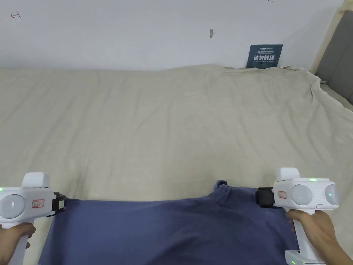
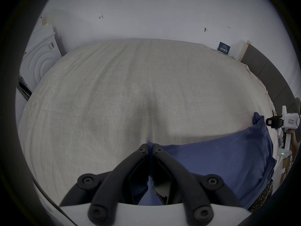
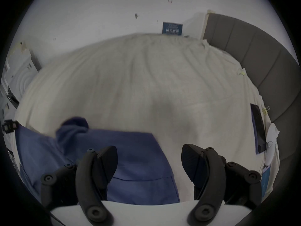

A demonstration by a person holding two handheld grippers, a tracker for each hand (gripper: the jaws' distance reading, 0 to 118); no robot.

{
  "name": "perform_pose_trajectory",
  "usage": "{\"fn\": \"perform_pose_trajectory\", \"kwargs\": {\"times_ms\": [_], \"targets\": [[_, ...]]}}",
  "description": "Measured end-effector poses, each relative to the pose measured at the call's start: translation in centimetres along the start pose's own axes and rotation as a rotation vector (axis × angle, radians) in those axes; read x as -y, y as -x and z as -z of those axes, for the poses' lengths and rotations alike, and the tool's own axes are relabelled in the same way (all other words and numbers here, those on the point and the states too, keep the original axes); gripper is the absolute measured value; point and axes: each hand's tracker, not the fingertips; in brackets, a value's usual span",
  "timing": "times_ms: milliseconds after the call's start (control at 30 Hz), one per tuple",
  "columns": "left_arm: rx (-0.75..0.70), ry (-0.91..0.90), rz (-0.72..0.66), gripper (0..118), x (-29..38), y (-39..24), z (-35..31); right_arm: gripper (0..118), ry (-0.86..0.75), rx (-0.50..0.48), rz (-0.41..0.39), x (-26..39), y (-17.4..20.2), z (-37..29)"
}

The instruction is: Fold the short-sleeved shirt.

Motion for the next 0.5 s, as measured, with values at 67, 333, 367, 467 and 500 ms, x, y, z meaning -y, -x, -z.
{"fn": "perform_pose_trajectory", "kwargs": {"times_ms": [67,333,367,467,500], "targets": [[0.0,0.003,0.002,0,0.1,0.0,0.0,65,0.02,0.003,0.003,0.4,-0.4,1.9],[-0.013,-0.008,-0.013,0,-0.1,0.1,0.3,2,-0.066,-0.028,-0.039,0.4,1.1,0.4],[-0.014,-0.014,-0.019,0,-0.2,0.2,0.3,2,-0.099,-0.023,-0.03,0.3,1.0,0.0],[-0.015,-0.033,-0.031,0,-0.6,0.3,-0.3,2,-0.164,-0.051,0.014,-0.8,-0.1,-1.5],[-0.019,-0.039,-0.031,0,-0.7,0.4,-0.4,2,-0.18,-0.051,0.009,-1.1,-0.2,-1.9]]}}
